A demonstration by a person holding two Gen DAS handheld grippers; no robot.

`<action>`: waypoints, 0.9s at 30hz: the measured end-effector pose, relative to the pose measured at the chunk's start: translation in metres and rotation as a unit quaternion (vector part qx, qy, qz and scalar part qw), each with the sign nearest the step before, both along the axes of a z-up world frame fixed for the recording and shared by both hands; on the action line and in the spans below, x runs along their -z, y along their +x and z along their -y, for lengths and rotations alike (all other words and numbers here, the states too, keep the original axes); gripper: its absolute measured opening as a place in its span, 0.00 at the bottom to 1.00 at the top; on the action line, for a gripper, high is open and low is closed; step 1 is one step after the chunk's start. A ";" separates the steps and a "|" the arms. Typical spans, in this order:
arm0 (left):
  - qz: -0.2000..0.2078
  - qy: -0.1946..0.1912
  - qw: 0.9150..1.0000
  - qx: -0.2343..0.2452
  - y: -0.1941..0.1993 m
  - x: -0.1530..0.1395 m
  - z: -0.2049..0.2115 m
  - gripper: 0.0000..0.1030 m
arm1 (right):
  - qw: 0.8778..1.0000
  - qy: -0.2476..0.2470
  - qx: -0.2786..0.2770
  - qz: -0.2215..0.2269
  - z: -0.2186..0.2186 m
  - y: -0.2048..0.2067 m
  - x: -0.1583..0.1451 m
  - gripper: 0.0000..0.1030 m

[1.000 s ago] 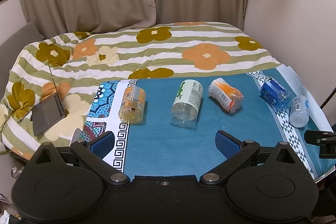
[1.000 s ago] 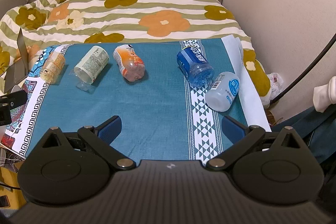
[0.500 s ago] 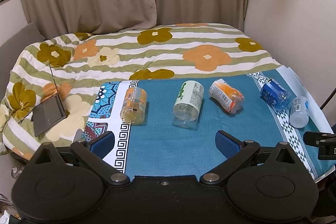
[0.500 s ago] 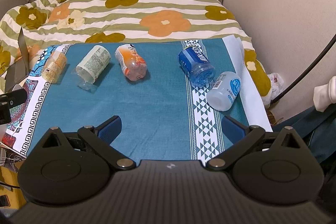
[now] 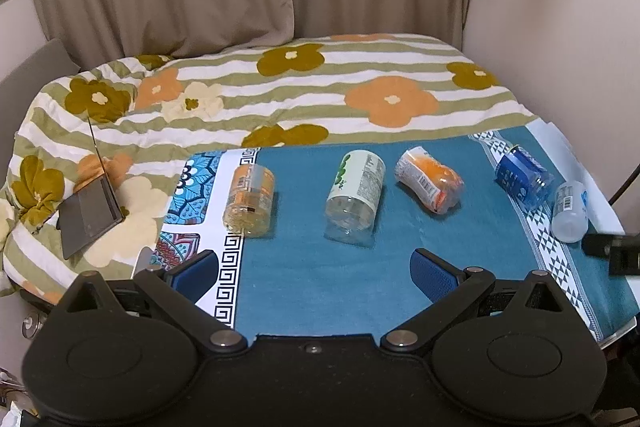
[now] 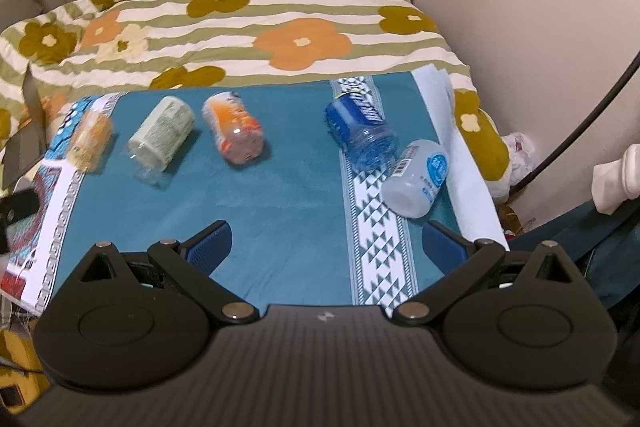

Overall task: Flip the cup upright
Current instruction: 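Move the right gripper to the lying clear cup with blue label and close on it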

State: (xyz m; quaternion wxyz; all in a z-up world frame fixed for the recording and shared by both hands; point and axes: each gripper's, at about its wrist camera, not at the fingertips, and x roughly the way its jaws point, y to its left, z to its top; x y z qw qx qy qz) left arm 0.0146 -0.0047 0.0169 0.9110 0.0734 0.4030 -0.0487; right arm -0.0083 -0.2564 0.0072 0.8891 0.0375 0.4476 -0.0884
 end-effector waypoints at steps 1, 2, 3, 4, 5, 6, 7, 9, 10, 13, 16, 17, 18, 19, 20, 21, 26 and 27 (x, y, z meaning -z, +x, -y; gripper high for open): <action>-0.004 0.001 1.000 0.000 0.003 0.002 0.001 1.00 | 1.000 0.001 0.008 -0.001 0.005 0.005 0.003 1.00; -0.007 0.002 1.000 -0.001 0.005 0.004 0.002 1.00 | 1.000 0.002 0.016 -0.002 0.011 0.010 0.006 1.00; -0.011 0.002 1.000 -0.001 0.008 0.006 0.003 1.00 | 1.000 0.003 0.026 -0.003 0.017 0.016 0.010 1.00; -0.014 0.003 1.000 -0.002 0.011 0.008 0.004 1.00 | 0.999 0.004 0.036 -0.003 0.023 0.022 0.014 1.00; -0.018 0.003 1.000 -0.002 0.014 0.011 0.004 1.00 | 0.999 0.003 0.046 -0.003 0.029 0.028 0.018 1.00; -0.021 0.003 1.000 -0.002 0.018 0.015 0.005 1.00 | 0.998 0.003 0.057 -0.005 0.037 0.033 0.023 1.00; -0.024 0.003 1.000 -0.002 0.022 0.018 0.006 1.00 | 0.998 0.003 0.067 -0.006 0.043 0.039 0.029 1.00; -0.030 0.004 1.000 0.001 0.030 0.025 0.009 1.00 | 0.996 0.003 0.087 -0.010 0.057 0.051 0.041 1.00; -0.033 0.005 0.999 0.002 0.034 0.029 0.010 1.00 | 0.995 0.004 0.098 -0.012 0.063 0.056 0.047 1.00; -0.041 0.004 0.999 0.010 0.047 0.041 0.016 1.00 | 0.991 0.012 0.131 -0.014 0.080 0.069 0.065 1.00; -0.050 0.004 0.998 0.021 0.059 0.052 0.023 1.00 | 0.987 0.024 0.161 -0.012 0.093 0.077 0.081 1.00; -0.053 0.005 0.998 0.026 0.062 0.056 0.026 1.00 | 0.985 0.028 0.169 -0.011 0.095 0.080 0.085 1.00; -0.055 0.006 0.998 0.032 0.066 0.060 0.029 1.00 | 0.984 0.030 0.176 -0.009 0.097 0.082 0.089 1.00; -0.057 0.007 0.998 0.037 0.069 0.063 0.032 1.00 | 0.983 0.032 0.182 -0.005 0.098 0.084 0.093 1.00; -0.060 0.009 0.997 0.042 0.072 0.066 0.034 1.00 | 0.982 0.032 0.187 -0.001 0.099 0.085 0.096 1.00; -0.062 0.009 0.997 0.047 0.075 0.069 0.036 1.00 | 0.981 0.032 0.192 0.002 0.099 0.086 0.099 1.00; -0.067 0.011 0.996 0.063 0.088 0.079 0.038 1.00 | 0.978 0.038 0.206 0.006 0.099 0.092 0.113 0.94; -0.067 0.013 0.995 0.065 0.091 0.082 0.039 1.00 | 0.977 0.038 0.209 0.005 0.099 0.094 0.117 0.91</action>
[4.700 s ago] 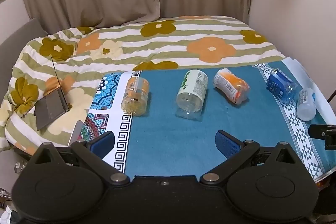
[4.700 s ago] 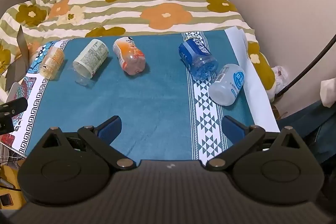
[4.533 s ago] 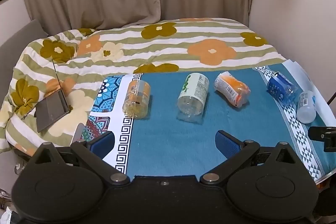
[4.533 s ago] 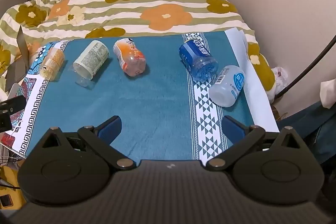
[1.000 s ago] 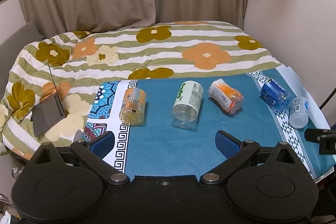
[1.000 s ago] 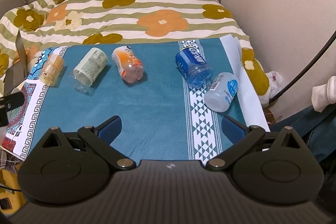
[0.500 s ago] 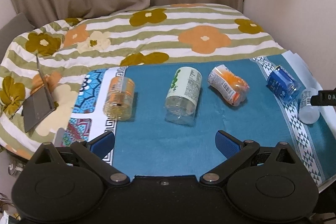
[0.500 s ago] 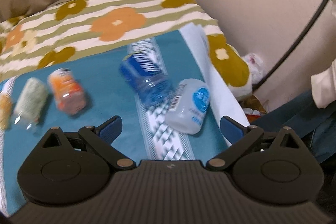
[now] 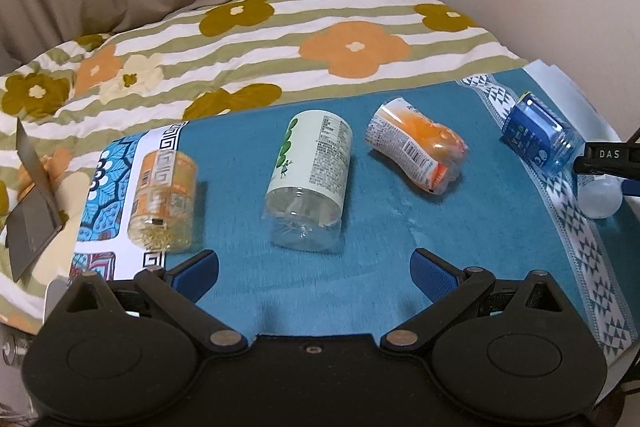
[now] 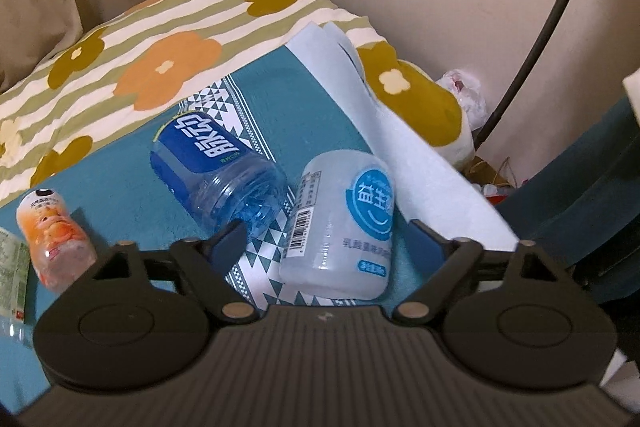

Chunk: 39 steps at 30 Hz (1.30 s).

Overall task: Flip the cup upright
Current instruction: 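Move the right gripper to the lying clear cup with blue label and close on it, then lift the clear cup with the right gripper and set it upright on the cloth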

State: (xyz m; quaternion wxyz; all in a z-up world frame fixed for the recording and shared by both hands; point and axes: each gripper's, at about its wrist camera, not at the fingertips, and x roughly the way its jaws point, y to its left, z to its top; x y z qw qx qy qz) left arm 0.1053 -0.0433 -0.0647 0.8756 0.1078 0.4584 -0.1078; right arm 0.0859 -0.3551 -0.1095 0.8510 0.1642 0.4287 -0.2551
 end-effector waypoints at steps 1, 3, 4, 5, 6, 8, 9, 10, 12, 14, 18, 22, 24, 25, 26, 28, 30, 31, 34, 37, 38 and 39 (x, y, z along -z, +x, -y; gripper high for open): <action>-0.002 0.001 1.000 0.003 0.003 0.002 0.000 1.00 | 1.000 -0.001 0.003 -0.002 0.000 0.001 0.002 0.90; -0.005 0.002 1.000 0.006 0.007 0.005 -0.001 1.00 | 1.000 -0.007 0.009 -0.004 0.000 0.003 0.006 0.89; -0.007 0.002 1.000 0.007 0.009 0.007 -0.002 1.00 | 1.000 -0.009 0.013 -0.005 0.000 0.005 0.008 0.88; -0.008 0.003 1.000 0.009 0.011 0.008 -0.002 1.00 | 1.000 -0.010 0.016 -0.006 0.001 0.005 0.010 0.86; -0.009 0.003 1.000 0.011 0.012 0.010 -0.002 1.00 | 1.000 -0.011 0.018 -0.008 0.002 0.006 0.012 0.83; -0.011 0.004 1.000 0.014 0.015 0.012 -0.003 1.00 | 1.000 -0.011 0.021 -0.013 0.004 0.007 0.015 0.75; -0.012 0.004 1.000 0.015 0.015 0.012 -0.003 1.00 | 1.000 -0.011 0.021 -0.010 0.004 0.007 0.015 0.75; -0.012 0.004 1.000 0.017 0.015 0.012 -0.004 1.00 | 1.000 -0.011 0.022 -0.009 0.005 0.006 0.015 0.75; -0.012 0.005 1.000 0.019 0.016 0.012 -0.004 1.00 | 1.000 -0.010 0.021 -0.010 0.005 0.005 0.015 0.75; -0.012 0.004 1.000 0.019 0.016 0.012 -0.005 1.00 | 1.000 -0.010 0.020 -0.010 0.004 0.004 0.013 0.75; -0.009 -0.001 1.000 0.018 0.014 0.008 -0.006 1.00 | 1.000 -0.013 0.012 -0.011 0.000 0.000 0.006 0.75; 0.002 -0.007 1.000 0.012 0.008 -0.002 -0.007 1.00 | 1.000 -0.020 -0.008 -0.006 -0.008 -0.008 -0.011 0.75; 0.008 -0.011 1.000 0.006 0.004 -0.008 -0.009 1.00 | 0.999 -0.022 -0.024 0.000 -0.014 -0.013 -0.022 0.75; 0.011 -0.013 1.000 0.002 0.001 -0.011 -0.010 1.00 | 0.999 -0.023 -0.031 0.004 -0.017 -0.015 -0.027 0.75; 0.014 -0.015 1.000 -0.001 -0.001 -0.014 -0.011 1.00 | 0.999 -0.023 -0.040 0.007 -0.021 -0.017 -0.033 0.75; 0.021 -0.017 1.000 -0.009 -0.007 -0.021 -0.014 1.00 | 0.998 -0.020 -0.061 0.016 -0.030 -0.020 -0.045 0.75; 0.028 -0.020 0.999 -0.019 -0.013 -0.027 -0.018 1.00 | 0.996 -0.019 -0.083 0.022 -0.041 -0.021 -0.055 0.75; 0.032 -0.021 0.999 -0.024 -0.016 -0.030 -0.021 1.00 | 0.995 -0.018 -0.096 0.025 -0.048 -0.022 -0.060 0.75; 0.039 -0.023 0.998 -0.042 -0.026 -0.037 -0.030 1.00 | 0.991 -0.011 -0.131 0.033 -0.067 -0.024 -0.070 0.75; 0.044 -0.024 0.997 -0.064 -0.037 -0.041 -0.041 1.00 | 0.986 -0.003 -0.163 0.037 -0.087 -0.027 -0.075 0.75; 0.044 -0.024 0.996 -0.072 -0.041 -0.041 -0.045 1.00 | 0.984 -0.001 -0.173 0.037 -0.093 -0.027 -0.075 0.75; 0.044 -0.024 0.996 -0.079 -0.045 -0.041 -0.050 1.00 | 0.982 0.002 -0.185 0.036 -0.101 -0.028 -0.075 0.75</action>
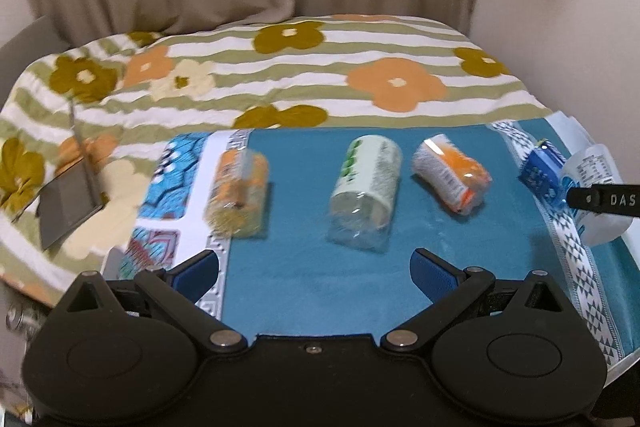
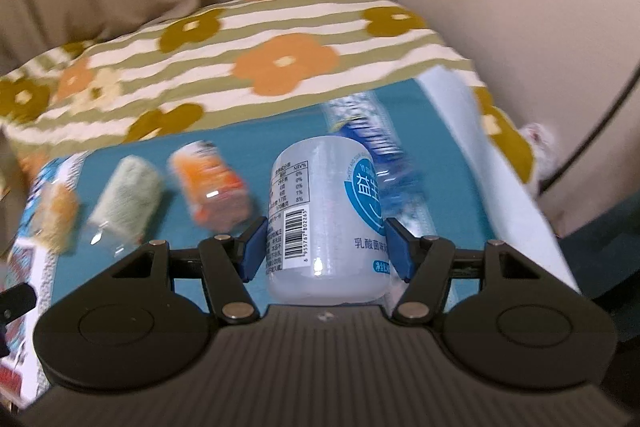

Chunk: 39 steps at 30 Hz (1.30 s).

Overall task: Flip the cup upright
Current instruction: 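Lift the clear cup with the right gripper and set it upright on the cloth, then bring the left gripper to the upright clear cup and close on it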

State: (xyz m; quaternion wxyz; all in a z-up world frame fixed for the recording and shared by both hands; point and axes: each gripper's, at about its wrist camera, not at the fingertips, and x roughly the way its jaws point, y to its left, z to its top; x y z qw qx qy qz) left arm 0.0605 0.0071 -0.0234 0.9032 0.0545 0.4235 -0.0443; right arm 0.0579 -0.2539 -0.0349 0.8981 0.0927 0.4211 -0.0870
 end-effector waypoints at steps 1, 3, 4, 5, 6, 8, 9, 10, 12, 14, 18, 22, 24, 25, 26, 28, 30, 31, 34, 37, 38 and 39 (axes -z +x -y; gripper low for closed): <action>0.000 0.000 1.000 -0.007 -0.004 0.000 -0.004 1.00 | 1.000 0.002 -0.010 -0.001 -0.007 0.000 0.001 0.75; -0.003 0.000 1.000 -0.022 -0.011 0.003 -0.015 1.00 | 1.000 0.008 -0.029 -0.008 -0.022 -0.001 0.007 0.75; -0.005 -0.001 1.000 -0.028 -0.014 0.005 -0.019 1.00 | 0.999 0.012 -0.037 -0.011 -0.029 -0.001 0.010 0.75; -0.008 -0.001 0.999 -0.035 -0.017 0.007 -0.024 1.00 | 0.999 0.015 -0.045 -0.014 -0.036 -0.001 0.014 0.75; -0.011 -0.001 0.999 -0.042 -0.021 0.010 -0.029 1.00 | 0.998 0.018 -0.053 -0.018 -0.044 -0.002 0.018 0.75; -0.018 -0.002 0.998 -0.053 -0.026 0.015 -0.037 1.00 | 0.997 0.021 -0.065 -0.026 -0.054 -0.002 0.026 0.75; -0.022 -0.002 0.998 -0.058 -0.029 0.018 -0.041 1.00 | 0.997 0.024 -0.071 -0.032 -0.061 -0.002 0.031 0.75; -0.026 -0.002 0.998 -0.062 -0.031 0.020 -0.045 1.00 | 0.996 0.027 -0.075 -0.036 -0.066 -0.002 0.035 0.75; -0.031 -0.001 0.997 -0.069 -0.036 0.025 -0.051 1.00 | 0.996 0.031 -0.078 -0.043 -0.074 -0.003 0.044 0.75; -0.037 0.001 0.997 -0.073 -0.038 0.029 -0.056 1.00 | 0.995 0.034 -0.077 -0.049 -0.078 -0.002 0.053 0.75; -0.043 0.006 0.996 -0.074 -0.041 0.035 -0.063 1.00 | 0.995 0.043 -0.071 -0.059 -0.084 -0.002 0.065 0.75; -0.047 0.006 0.996 -0.069 -0.042 0.038 -0.066 1.00 | 0.995 0.046 -0.068 -0.065 -0.087 -0.006 0.071 0.76; -0.049 0.005 0.997 -0.065 -0.041 0.039 -0.066 1.00 | 0.994 0.047 -0.065 -0.068 -0.087 -0.008 0.073 0.76; -0.049 0.004 0.997 -0.063 -0.040 0.039 -0.065 1.00 | 0.994 0.048 -0.063 -0.070 -0.087 -0.008 0.074 0.76; -0.048 0.004 0.997 -0.060 -0.040 0.039 -0.065 1.00 | 0.994 0.048 -0.063 -0.071 -0.088 -0.007 0.074 0.80; -0.046 0.005 0.997 -0.055 -0.039 0.038 -0.064 1.00 | 0.994 0.050 -0.062 -0.072 -0.088 -0.007 0.074 0.87; -0.045 0.003 0.998 -0.052 -0.039 0.037 -0.064 1.00 | 0.995 0.050 -0.057 -0.071 -0.088 -0.008 0.073 0.97; -0.044 0.002 0.998 -0.050 -0.039 0.036 -0.064 1.00 | 0.995 0.052 -0.056 -0.071 -0.088 -0.009 0.071 0.97; -0.041 -0.002 0.998 -0.044 -0.037 0.030 -0.064 1.00 | 0.994 0.055 -0.055 -0.072 -0.086 -0.011 0.065 0.98; -0.035 -0.008 0.999 -0.034 -0.035 0.023 -0.063 1.00 | 0.994 0.055 -0.061 -0.071 -0.084 -0.016 0.054 0.99; -0.034 -0.011 0.999 -0.030 -0.034 0.020 -0.062 1.00 | 0.994 0.057 -0.060 -0.070 -0.082 -0.019 0.048 1.00; -0.032 -0.015 0.999 -0.025 -0.032 0.016 -0.060 1.00 | 0.994 0.059 -0.059 -0.068 -0.080 -0.022 0.042 1.00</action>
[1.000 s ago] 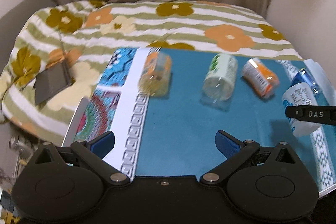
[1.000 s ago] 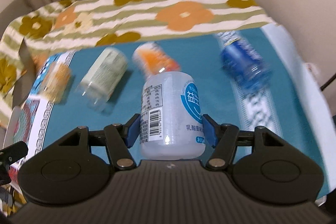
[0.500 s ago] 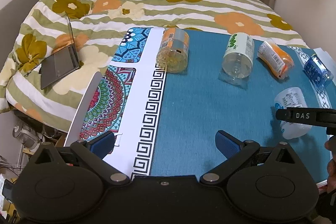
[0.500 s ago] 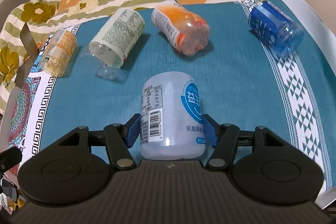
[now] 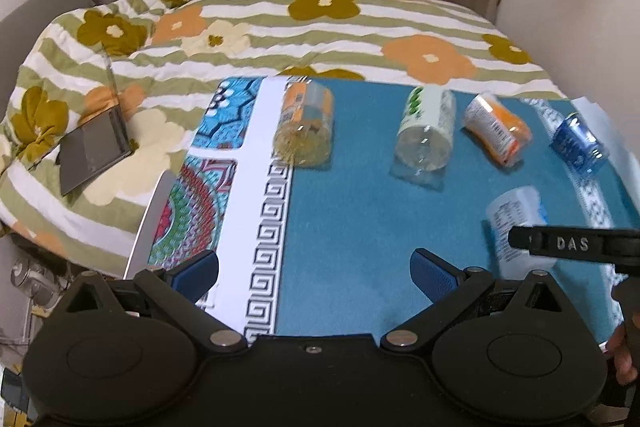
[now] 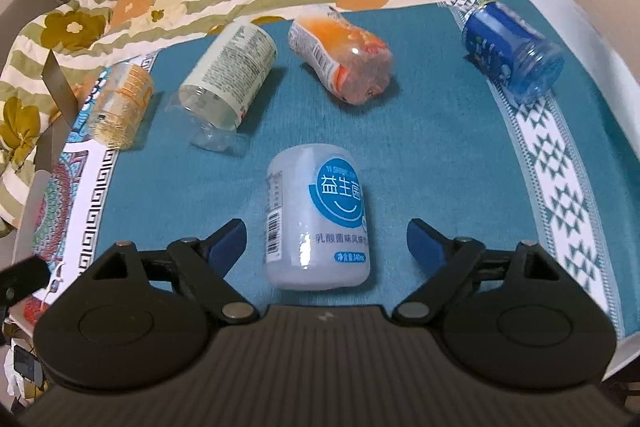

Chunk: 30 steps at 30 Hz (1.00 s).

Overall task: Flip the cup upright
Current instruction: 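Bring the left gripper to the upright clear cup and close on it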

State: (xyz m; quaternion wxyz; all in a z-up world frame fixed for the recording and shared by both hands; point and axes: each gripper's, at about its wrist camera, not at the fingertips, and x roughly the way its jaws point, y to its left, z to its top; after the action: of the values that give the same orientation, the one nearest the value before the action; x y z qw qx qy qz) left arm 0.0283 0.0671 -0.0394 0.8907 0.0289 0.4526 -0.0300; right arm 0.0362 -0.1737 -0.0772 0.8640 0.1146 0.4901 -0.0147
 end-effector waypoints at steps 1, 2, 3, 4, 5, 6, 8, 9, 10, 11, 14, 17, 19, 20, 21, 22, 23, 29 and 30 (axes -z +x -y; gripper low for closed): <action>0.003 -0.003 1.000 0.005 0.001 -0.004 0.002 1.00 | 1.000 0.003 0.002 0.005 0.003 -0.004 -0.007 1.00; 0.006 -0.005 1.000 0.011 0.003 -0.008 0.005 1.00 | 1.000 0.005 0.003 0.010 0.006 -0.008 -0.014 1.00; 0.009 -0.006 1.000 0.017 0.005 -0.011 0.009 1.00 | 1.000 0.006 0.003 0.015 0.010 -0.012 -0.021 1.00; 0.010 -0.006 1.000 0.024 0.009 -0.014 0.015 1.00 | 1.000 0.005 0.002 0.017 0.013 -0.015 -0.025 1.00; 0.010 -0.005 0.999 0.030 0.011 -0.016 0.020 1.00 | 1.000 0.003 0.000 0.019 0.019 -0.018 -0.030 1.00; 0.008 -0.003 0.999 0.037 0.015 -0.018 0.027 1.00 | 1.000 -0.002 0.001 0.018 0.024 -0.019 -0.034 1.00; 0.000 -0.002 0.999 0.048 0.022 -0.021 0.042 1.00 | 1.000 -0.011 -0.001 0.014 0.037 -0.021 -0.039 1.00; -0.006 -0.004 0.999 0.053 0.026 -0.021 0.051 1.00 | 1.000 -0.016 -0.006 0.011 0.044 -0.022 -0.040 1.00; -0.013 -0.008 0.998 0.060 0.030 -0.021 0.060 1.00 | 1.000 -0.024 -0.009 0.007 0.052 -0.022 -0.041 1.00; -0.019 -0.010 0.998 0.065 0.033 -0.021 0.068 1.00 | 0.999 -0.030 -0.010 0.002 0.059 -0.022 -0.042 1.00; -0.055 -0.017 0.996 0.074 0.045 -0.018 0.096 1.00 | 0.998 -0.050 -0.023 -0.008 0.081 -0.021 -0.041 1.00; -0.095 -0.029 0.992 0.072 0.057 -0.008 0.118 0.99 | 0.996 -0.072 -0.050 -0.009 0.098 -0.020 -0.036 1.00; -0.128 -0.036 0.989 0.069 0.068 0.003 0.132 0.97 | 0.995 -0.076 -0.062 -0.013 0.109 -0.017 -0.031 1.00; -0.145 -0.039 0.986 0.068 0.073 0.009 0.139 0.94 | 0.995 -0.074 -0.068 -0.014 0.114 -0.016 -0.028 1.00; -0.165 -0.043 0.983 0.067 0.080 0.015 0.145 0.93 | 0.995 -0.071 -0.074 -0.016 0.120 -0.014 -0.025 1.00; -0.181 -0.047 0.980 0.065 0.085 0.021 0.151 0.92 | 0.994 -0.069 -0.080 -0.018 0.125 -0.013 -0.021 1.00; -0.193 -0.048 0.978 0.061 0.090 0.026 0.156 0.92 | 0.994 -0.068 -0.085 -0.018 0.129 -0.011 -0.018 1.00; -0.240 -0.032 0.969 0.040 0.116 0.051 0.179 0.88 | 0.991 -0.060 -0.112 -0.031 0.154 0.002 0.005 1.00; -0.247 -0.031 0.968 0.037 0.119 0.054 0.181 0.88 | 0.991 -0.056 -0.113 -0.033 0.159 0.004 0.007 1.00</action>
State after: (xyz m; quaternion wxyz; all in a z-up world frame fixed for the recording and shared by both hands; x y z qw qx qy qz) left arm 0.1475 -0.1144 -0.0936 0.7499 0.0101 0.6562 -0.0831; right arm 0.0405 -0.3323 -0.0843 0.8487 0.0093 0.5262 0.0521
